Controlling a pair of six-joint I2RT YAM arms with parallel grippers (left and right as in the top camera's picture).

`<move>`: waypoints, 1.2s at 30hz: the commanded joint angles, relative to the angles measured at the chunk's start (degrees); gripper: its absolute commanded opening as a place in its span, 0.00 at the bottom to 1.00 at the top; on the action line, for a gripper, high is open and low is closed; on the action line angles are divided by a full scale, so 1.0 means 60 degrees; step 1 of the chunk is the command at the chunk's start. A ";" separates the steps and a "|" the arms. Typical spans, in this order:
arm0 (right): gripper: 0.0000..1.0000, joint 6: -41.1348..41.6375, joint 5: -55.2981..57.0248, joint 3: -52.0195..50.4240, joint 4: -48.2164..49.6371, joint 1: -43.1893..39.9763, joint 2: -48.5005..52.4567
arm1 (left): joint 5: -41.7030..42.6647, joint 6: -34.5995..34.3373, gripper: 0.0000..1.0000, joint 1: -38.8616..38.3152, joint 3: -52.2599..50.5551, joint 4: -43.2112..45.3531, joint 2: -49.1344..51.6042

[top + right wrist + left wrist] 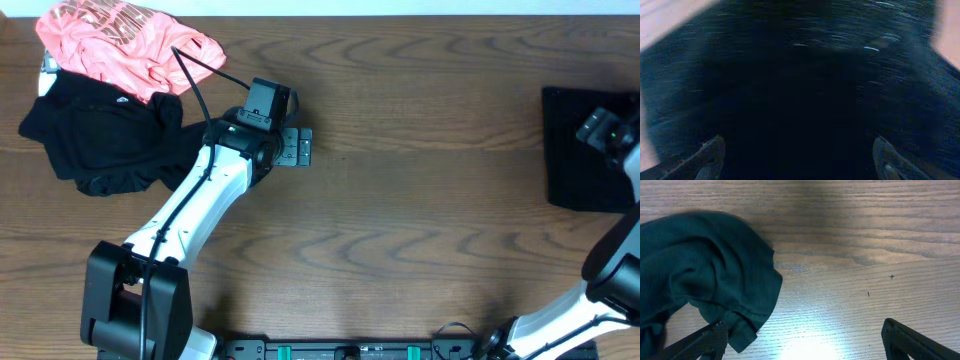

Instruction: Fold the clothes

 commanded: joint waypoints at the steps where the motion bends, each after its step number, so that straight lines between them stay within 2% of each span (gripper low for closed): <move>1: 0.90 0.1242 0.0339 0.0036 -0.0517 -0.0361 -0.0102 | -0.0015 -0.0124 0.98 -0.0029 0.0004 0.0055 0.0058; 6: 0.81 0.2397 0.0379 0.0025 -0.2255 -0.0732 -0.0095 | -0.0015 -0.0124 0.98 -0.0029 0.0004 0.0153 0.0058; 10: 0.77 0.2688 0.0382 -0.0226 -0.2488 -0.0856 -0.0084 | -0.0015 -0.0124 0.98 -0.0029 0.0004 0.0208 0.0058; 15: 0.67 0.2699 0.0361 -0.1107 -0.0841 -0.0860 0.0124 | -0.0011 -0.0124 0.98 -0.0029 0.0004 0.0200 0.0058; 20: 0.66 0.2404 0.0262 -0.1603 0.1151 -0.0860 0.0951 | -0.0015 -0.0124 0.98 -0.0029 0.0004 0.0204 0.0058; 27: 0.69 0.1348 -0.1464 -0.1599 0.3650 -0.0754 0.2313 | -0.0015 -0.0124 0.98 -0.0029 0.0004 0.0244 0.0058; 36: 0.69 0.1373 -0.1530 -0.1596 0.3996 -0.0350 0.2524 | -0.0015 -0.0124 0.98 -0.0033 0.0004 0.0350 0.0058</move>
